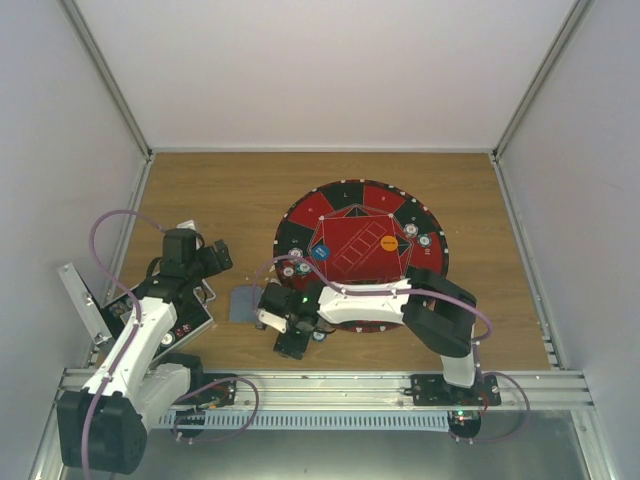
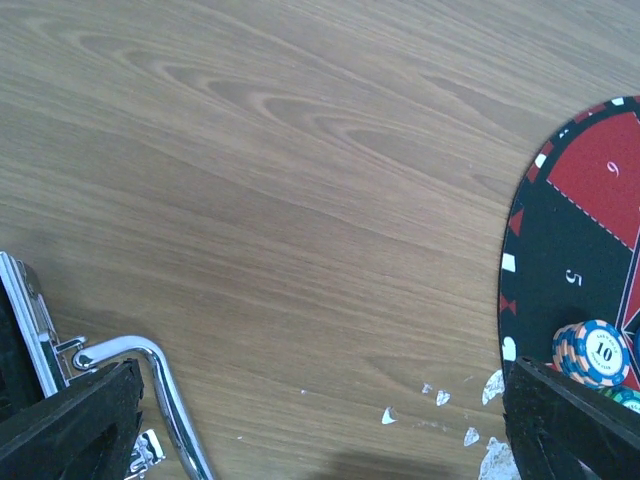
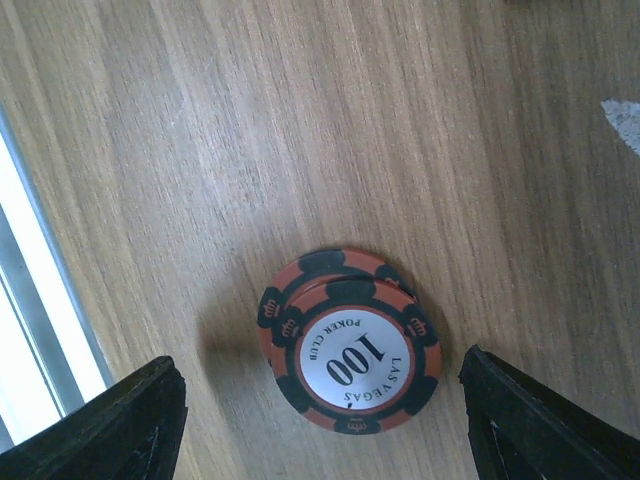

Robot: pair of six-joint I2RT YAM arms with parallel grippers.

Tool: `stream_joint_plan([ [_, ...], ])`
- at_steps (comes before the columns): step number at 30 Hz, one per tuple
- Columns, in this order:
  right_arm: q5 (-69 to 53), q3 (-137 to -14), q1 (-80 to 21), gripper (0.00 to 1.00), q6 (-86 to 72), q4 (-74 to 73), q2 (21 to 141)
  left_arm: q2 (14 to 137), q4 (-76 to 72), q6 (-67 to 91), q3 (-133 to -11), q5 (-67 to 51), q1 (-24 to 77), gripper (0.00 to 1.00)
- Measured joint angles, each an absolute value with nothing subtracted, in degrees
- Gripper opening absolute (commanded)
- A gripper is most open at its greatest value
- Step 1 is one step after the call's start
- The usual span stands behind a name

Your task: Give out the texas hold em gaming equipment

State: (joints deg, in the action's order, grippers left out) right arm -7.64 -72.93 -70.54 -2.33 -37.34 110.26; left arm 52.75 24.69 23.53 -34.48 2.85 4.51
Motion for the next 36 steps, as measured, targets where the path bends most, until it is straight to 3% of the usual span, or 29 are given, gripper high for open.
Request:
stream_joint_plan([
  [21,-2.68,-74.28,-72.07,0.68,-7.33,-36.12,112.16,52.88,24.69,23.53,-34.48,2.87,5.32,0.99],
  [30,-1.87,-74.74,-72.03,0.55,-7.29,-35.75,112.66,52.88,24.69,23.53,-34.48,2.87,5.54,0.99],
  [36,-1.56,-74.81,-72.03,0.41,-7.2,-35.42,112.86,52.9,24.69,23.53,-34.48,2.9,5.58,0.99],
])
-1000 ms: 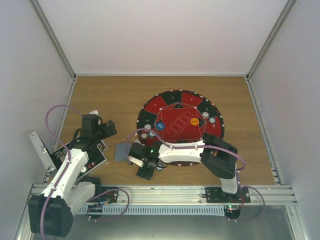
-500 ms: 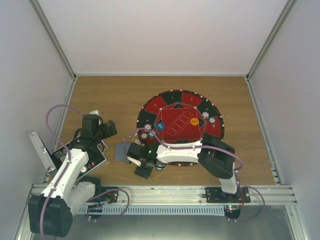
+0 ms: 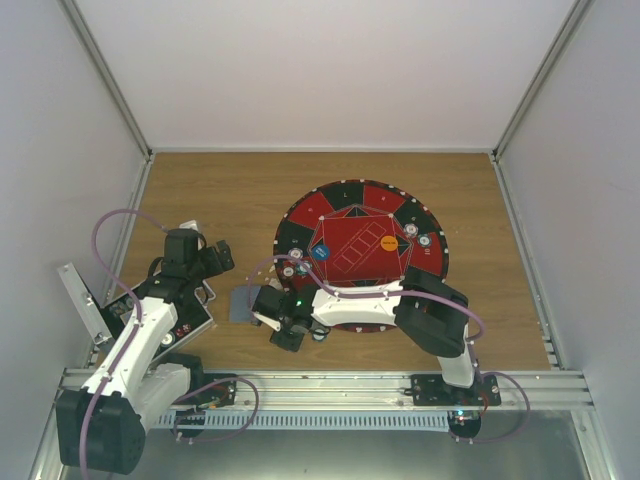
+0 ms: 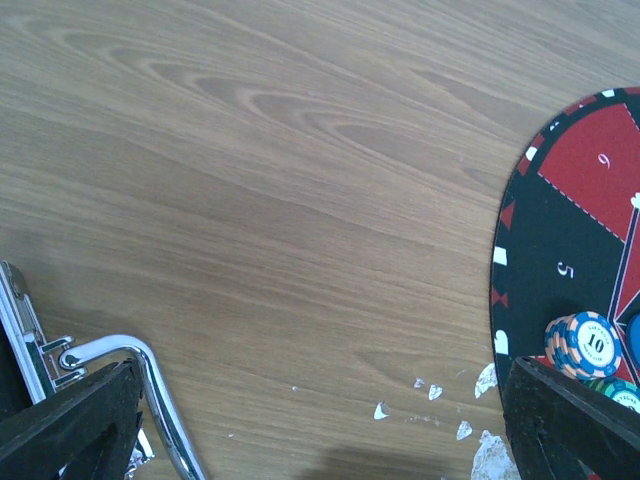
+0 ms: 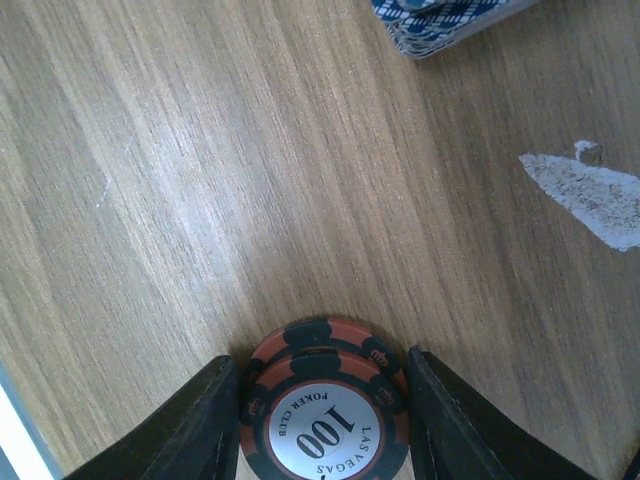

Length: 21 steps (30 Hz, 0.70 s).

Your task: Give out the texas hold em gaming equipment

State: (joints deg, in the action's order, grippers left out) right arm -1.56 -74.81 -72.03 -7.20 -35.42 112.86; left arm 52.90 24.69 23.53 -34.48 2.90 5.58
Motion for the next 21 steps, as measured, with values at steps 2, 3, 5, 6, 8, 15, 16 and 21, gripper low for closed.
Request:
stream_joint_plan([
  [2,-1.61,-74.81,-71.99,0.37,-7.38,-35.4,112.88,52.9,24.69,23.53,-34.48,2.9,5.61,0.99],
  [3,-1.65,-74.83,-71.99,0.36,-7.35,-35.4,112.88,52.93,24.69,23.53,-34.48,2.9,5.61,0.99],
  [5,-1.76,-74.94,-71.99,0.34,-7.29,-35.48,112.88,53.12,24.71,23.53,-34.48,2.9,5.63,0.99],
  [6,-1.78,-74.98,-71.99,0.33,-7.22,-35.51,112.88,53.23,24.73,23.53,-34.48,2.92,5.65,0.99],
  [8,-1.83,-75.07,-71.94,0.32,-6.98,-35.7,112.88,53.28,24.73,23.53,-34.48,2.98,5.72,0.99],
  [15,-2.5,-75.92,-70.57,0.32,-6.04,-38.2,112.9,53.28,24.75,23.55,-34.48,3.55,5.78,0.99],
  [16,-2.59,-76.12,-69.93,0.32,-6.02,-38.94,112.88,53.28,24.73,23.55,-34.48,3.73,5.8,0.99],
  [21,-2.9,-76.62,-66.04,0.32,-6.04,-41.17,111.92,53.28,24.77,23.57,-34.48,4.32,5.8,0.99],
])
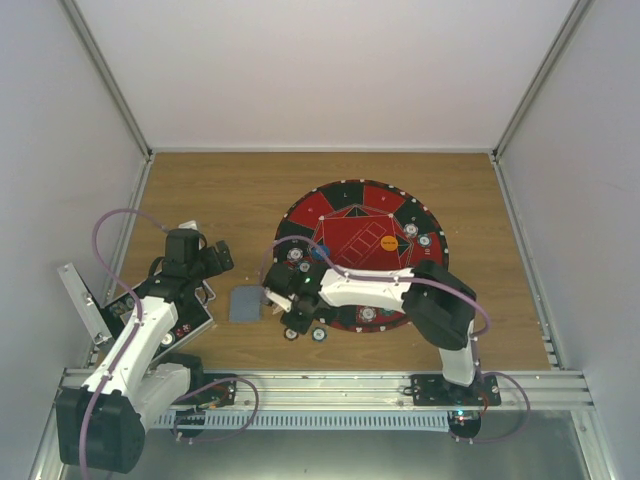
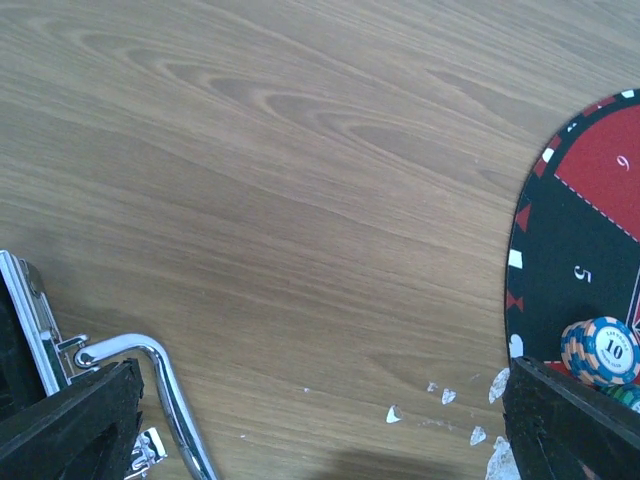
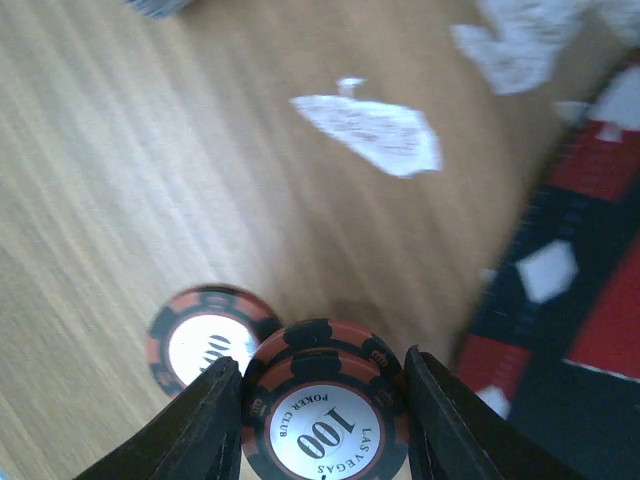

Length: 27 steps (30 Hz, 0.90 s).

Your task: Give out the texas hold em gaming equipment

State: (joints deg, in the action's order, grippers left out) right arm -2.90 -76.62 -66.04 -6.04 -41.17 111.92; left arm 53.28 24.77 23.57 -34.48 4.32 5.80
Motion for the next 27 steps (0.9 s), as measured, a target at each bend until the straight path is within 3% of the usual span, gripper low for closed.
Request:
stream_joint_plan([
  [11,-3.49,-75.9,-53.1,0.32,-6.5,-43.7,105.62,53.32,24.95,23.59,-34.48,5.52,5.8,0.99],
  [21,-3.09,-73.45,-23.4,0.31,-6.2,-42.94,102.48,54.5,25.08,23.59,-34.48,5.61,5.8,0.99],
  [27,-3.53,-78.78,-10.39,0.31,-5.96,-42.04,106.43,54.5,25.08,23.57,-34.48,5.58,5.8,0.99],
])
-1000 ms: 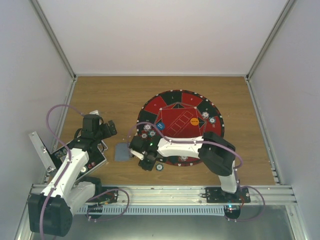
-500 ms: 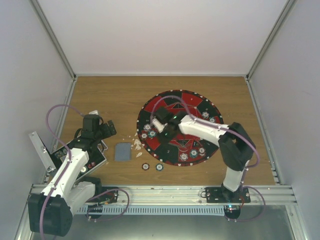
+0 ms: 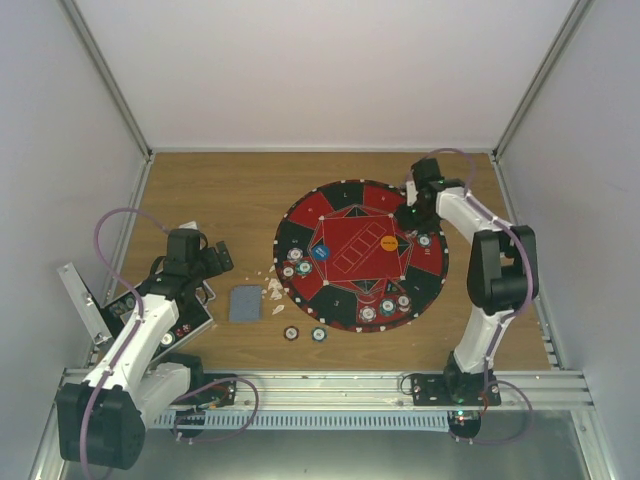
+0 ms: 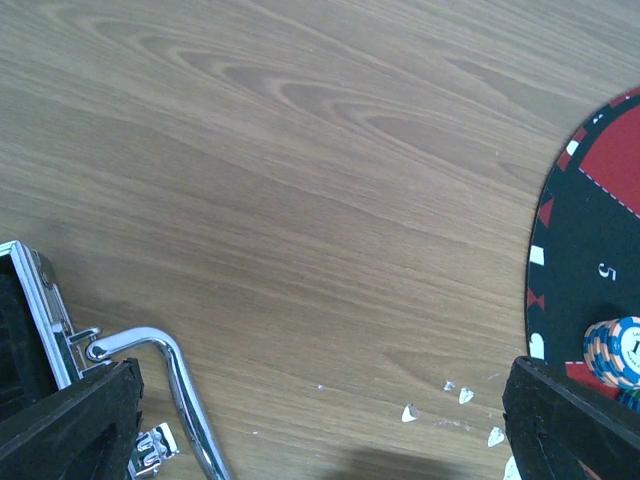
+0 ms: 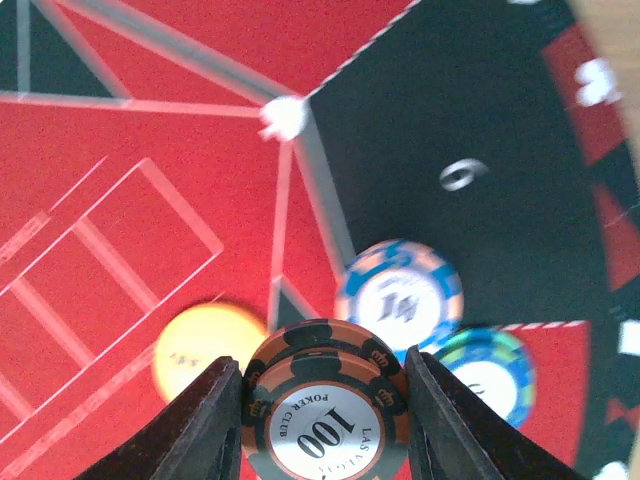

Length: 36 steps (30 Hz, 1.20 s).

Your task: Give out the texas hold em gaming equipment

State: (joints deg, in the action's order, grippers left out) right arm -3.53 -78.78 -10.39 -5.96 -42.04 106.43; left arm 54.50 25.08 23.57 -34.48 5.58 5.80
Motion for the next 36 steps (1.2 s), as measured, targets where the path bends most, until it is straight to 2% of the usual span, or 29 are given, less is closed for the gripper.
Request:
stream_joint_plan([
  [10,-3.51,-85.01,-2.13,0.32,-5.82,-41.52,114.8,55.83,25.06,23.57,-34.48,5.52,5.8,0.99],
  [27,-2.52,-90.11,0.73,0.34,-5.87,-42.06,119.17,57.3,25.08,23.57,-34.48,5.45,5.8,0.99],
  [31,-2.48,-90.45,0.86,0.43,-5.87,-42.17,119.96,57.3,25.08,23.57,-34.48,5.45,5.8,0.99],
  [36,-2.46,-90.45,0.86,0.63,-5.85,-42.72,120.79,57.54,25.1,23.59,-34.48,5.43,5.8,0.99],
])
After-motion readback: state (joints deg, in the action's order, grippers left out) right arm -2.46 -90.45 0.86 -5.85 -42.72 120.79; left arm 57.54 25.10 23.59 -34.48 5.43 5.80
